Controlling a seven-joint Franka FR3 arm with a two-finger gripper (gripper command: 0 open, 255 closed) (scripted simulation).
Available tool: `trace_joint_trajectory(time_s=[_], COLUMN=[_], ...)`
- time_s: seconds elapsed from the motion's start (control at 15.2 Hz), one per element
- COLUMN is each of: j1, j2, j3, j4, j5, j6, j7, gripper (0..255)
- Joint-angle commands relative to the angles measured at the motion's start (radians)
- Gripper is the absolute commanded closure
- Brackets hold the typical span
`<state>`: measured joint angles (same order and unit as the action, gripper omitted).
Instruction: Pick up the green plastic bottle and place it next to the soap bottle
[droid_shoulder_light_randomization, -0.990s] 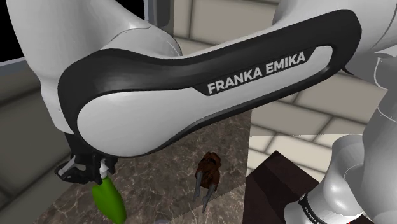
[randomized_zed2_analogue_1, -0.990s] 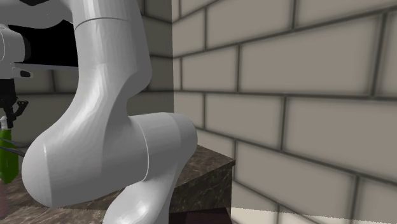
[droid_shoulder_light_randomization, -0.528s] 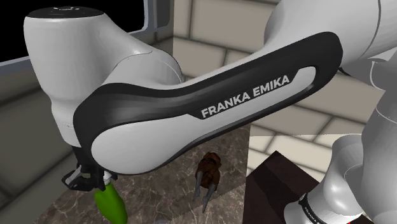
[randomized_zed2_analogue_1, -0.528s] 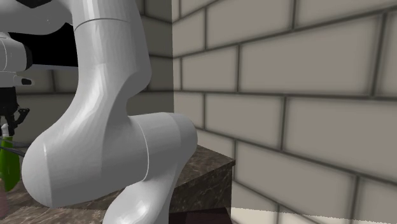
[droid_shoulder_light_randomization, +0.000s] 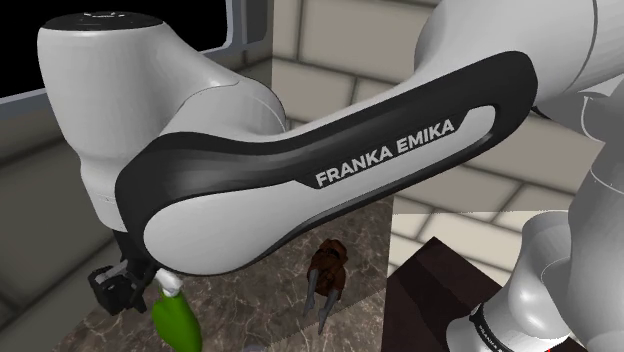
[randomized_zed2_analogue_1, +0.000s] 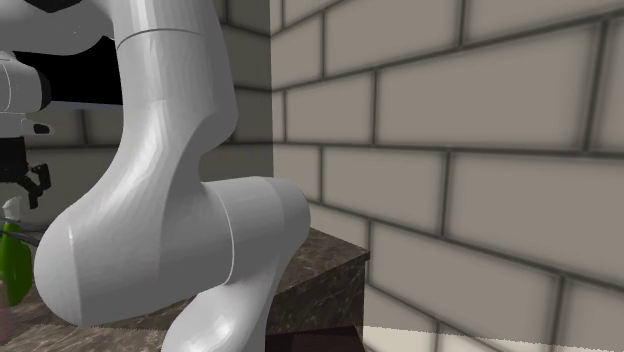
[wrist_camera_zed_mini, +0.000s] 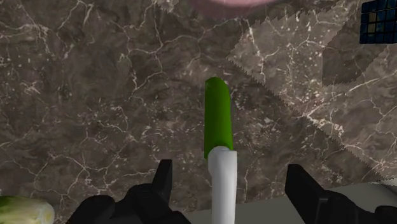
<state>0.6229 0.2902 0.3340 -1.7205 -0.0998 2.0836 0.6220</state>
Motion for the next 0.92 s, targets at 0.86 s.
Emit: trace_joint_trajectory(time_s=[0.86], j1=[-0.004], j2=[-0.042], j3=[0.005], j4=[0.072], j5=[0.018], j6=[-0.111], j7=[-0.012], gripper=[0])
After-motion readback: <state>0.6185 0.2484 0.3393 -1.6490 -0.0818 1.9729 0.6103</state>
